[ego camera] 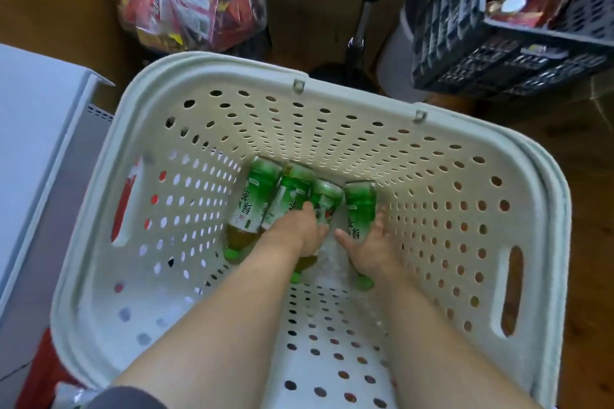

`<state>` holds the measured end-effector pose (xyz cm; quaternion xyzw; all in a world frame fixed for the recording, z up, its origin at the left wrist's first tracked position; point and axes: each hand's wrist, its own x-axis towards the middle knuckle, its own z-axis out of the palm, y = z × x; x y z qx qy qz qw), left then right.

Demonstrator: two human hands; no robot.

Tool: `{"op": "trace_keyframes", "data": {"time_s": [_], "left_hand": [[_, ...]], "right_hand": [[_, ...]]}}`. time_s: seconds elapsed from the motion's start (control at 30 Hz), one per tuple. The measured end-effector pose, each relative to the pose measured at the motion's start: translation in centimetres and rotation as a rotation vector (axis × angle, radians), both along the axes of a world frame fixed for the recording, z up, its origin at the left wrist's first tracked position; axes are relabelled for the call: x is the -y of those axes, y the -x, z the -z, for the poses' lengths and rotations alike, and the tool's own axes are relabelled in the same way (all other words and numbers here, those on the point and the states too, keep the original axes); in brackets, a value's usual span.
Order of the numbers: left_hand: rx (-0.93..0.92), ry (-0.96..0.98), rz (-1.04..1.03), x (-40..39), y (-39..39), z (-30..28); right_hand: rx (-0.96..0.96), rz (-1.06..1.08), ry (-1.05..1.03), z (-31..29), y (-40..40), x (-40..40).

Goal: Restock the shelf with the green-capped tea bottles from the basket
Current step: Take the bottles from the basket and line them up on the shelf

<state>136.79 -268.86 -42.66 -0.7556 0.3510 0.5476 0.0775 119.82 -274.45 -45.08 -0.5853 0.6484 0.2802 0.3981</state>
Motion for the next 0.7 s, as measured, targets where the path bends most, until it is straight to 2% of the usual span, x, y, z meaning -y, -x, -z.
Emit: {"op": "trace_keyframes", "data": {"time_s": [0.33, 0.5, 0.7], "left_hand": [[0.028, -0.055, -0.013, -0.2, 1.0, 2.8], [-0.106, -0.163, -0.037, -1.4, 2.2, 3.6], [-0.179, -0.145, -0.178, -0.4, 2.1, 3.0]], "right_hand": [[-0.031, 0.036, -0.063, 1.6, -0.3, -0.1], [0.026, 0.103, -0.078, 1.9, -1.3, -0.7], [0.064, 0.148, -0.084, 2.5, -1.2, -0.4]]}}
